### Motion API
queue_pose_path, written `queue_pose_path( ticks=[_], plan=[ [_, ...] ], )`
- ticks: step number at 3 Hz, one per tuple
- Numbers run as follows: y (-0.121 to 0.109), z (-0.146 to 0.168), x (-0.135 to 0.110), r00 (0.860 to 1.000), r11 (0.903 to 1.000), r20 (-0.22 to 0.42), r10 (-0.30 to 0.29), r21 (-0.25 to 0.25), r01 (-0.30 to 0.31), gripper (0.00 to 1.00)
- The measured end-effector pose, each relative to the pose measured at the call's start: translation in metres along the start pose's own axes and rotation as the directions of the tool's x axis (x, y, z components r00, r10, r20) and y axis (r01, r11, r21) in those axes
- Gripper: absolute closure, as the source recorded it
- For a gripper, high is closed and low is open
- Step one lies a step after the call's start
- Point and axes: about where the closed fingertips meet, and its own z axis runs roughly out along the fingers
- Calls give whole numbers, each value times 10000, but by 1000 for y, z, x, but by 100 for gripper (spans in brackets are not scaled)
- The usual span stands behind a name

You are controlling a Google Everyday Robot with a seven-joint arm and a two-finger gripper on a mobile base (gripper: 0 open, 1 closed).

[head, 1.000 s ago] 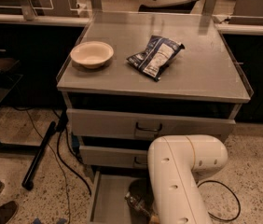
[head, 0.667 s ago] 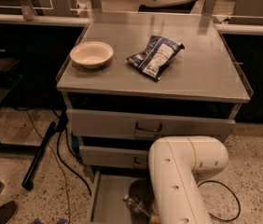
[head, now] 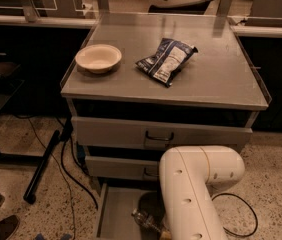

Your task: Place water bottle into bottom drawer

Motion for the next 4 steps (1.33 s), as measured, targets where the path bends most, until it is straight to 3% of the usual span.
queue_pose_path(
  ticks=[1, 2, 4],
  plan=[
    [0, 0, 0, 10000, 10000, 0, 0, 0, 0, 29],
    [0, 0, 0, 10000, 10000, 0, -1, 0, 1, 6],
    [0, 0, 0, 10000, 10000, 0, -4, 1, 4, 0]
  ],
)
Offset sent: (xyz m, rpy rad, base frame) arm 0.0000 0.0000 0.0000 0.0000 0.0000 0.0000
